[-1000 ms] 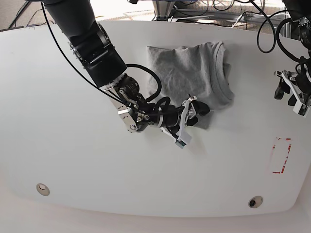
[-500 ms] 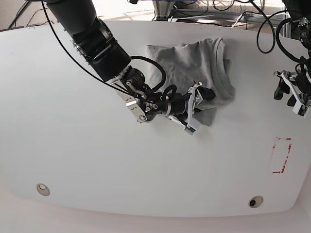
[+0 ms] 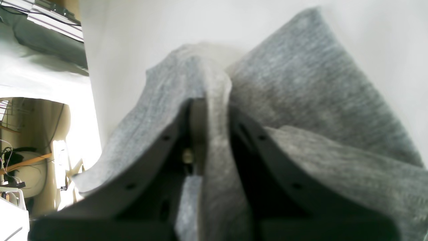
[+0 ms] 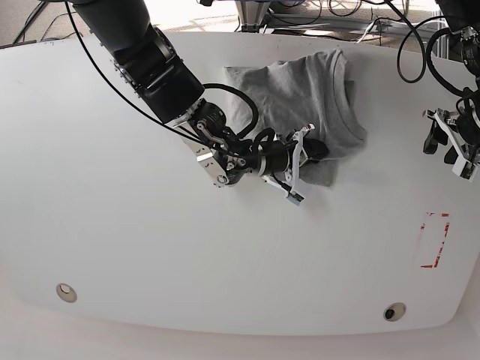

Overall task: Layout the t-shirt on the table in an organized manner, then fold the t-shirt properly
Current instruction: 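Grasp the shirt bundle edge with the right gripper and smooth it flat, then tuck the loose shirt edge under the bundle with the right gripper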

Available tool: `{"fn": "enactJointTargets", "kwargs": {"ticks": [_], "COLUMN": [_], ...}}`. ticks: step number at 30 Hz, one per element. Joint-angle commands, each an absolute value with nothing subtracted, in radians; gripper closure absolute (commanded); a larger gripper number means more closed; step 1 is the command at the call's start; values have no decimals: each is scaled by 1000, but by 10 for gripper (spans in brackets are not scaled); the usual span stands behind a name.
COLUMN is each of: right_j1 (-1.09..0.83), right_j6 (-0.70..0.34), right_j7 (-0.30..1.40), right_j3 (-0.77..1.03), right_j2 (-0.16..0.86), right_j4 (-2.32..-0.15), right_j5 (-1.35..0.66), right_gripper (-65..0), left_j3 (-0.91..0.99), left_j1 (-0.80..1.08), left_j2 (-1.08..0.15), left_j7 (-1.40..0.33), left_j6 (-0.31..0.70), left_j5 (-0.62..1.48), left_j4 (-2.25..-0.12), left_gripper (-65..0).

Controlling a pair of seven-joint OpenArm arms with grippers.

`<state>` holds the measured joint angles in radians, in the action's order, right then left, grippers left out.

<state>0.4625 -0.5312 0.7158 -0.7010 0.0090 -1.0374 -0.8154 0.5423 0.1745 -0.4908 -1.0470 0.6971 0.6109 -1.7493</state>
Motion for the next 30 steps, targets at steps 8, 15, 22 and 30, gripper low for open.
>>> {"fn": "enactJointTargets", "kwargs": {"ticks": [8,15,22,30], "right_j1": [490,487,486,493], "right_j6": [-533,-519,-510,-512], "right_j7": [702,754,800,800], "right_j3": [-688,-636,-516,-440], "right_j2": [5,5,2,35], "right_j4": [-1142,-1211,-1251,-1256], "right_j5": [-840,-840,-839,-834], "right_gripper": [0,0,0,0], "left_j3": [549,518,506,506], "left_j1": [166,166,168,168], "left_j2": [-492,-492,-492,-492], "left_j7": [-1023,-1023,-1023,-1023], "left_j6": [698,698,698,698], "left_j5": [622,622,622,622], "left_j4": [-1761,-1761,-1761,-1761], "left_gripper": [-300,-300,-300,-300]}}
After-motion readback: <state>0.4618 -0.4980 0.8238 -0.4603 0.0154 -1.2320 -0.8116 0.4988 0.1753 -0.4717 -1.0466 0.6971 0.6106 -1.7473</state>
